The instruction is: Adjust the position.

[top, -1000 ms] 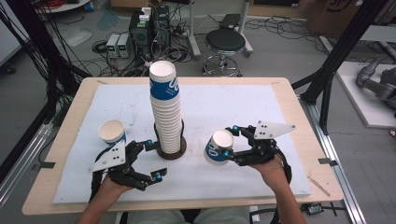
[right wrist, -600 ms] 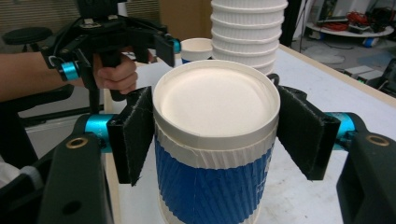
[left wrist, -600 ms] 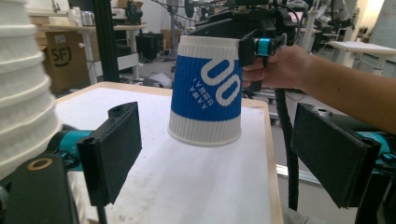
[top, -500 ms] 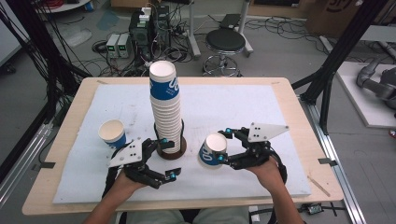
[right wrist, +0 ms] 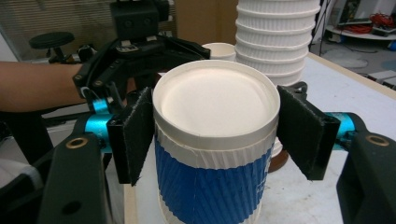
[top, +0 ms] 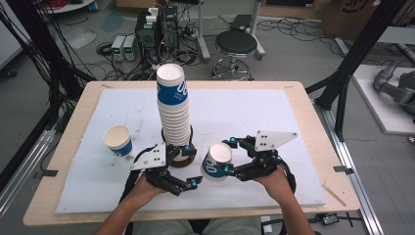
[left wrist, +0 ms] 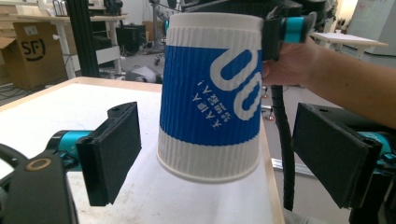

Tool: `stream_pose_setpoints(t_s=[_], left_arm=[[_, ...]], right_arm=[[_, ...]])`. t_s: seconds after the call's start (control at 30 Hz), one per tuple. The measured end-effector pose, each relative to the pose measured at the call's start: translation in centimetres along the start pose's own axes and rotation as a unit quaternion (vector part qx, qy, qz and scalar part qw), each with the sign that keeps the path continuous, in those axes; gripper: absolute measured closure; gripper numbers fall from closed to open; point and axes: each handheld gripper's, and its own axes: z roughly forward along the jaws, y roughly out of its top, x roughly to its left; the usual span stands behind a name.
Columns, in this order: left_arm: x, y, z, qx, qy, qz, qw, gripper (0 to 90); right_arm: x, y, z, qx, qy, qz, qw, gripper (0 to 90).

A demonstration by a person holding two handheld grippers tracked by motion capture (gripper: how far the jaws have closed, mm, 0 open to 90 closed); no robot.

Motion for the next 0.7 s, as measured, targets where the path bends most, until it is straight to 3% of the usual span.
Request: stream_pose_setpoints(t_s=[0.23, 0.43, 0.7], left_arm=[[0.0, -0.4, 0.9, 0.002, -0.007, 0.0, 1.0, 15.8], [-0.1, -0.7, 1.6, -0.006, -0.012, -0.002, 0.9999, 15.1], [-0.3, -1.3, 2.2, 0.0, -0.017, -0.012, 0.9998, 15.1]], right_arm=[[0.1, 0.0, 0.4, -0.005, 0.007, 0.001, 1.0, 31.6], [0.1, 0.0, 0.6, -0.019, 0.021, 0.011, 0.9995, 31.6], [-0.1, -0.3, 0.8, -0.034, 0.041, 0.027, 0.9983, 31.6]])
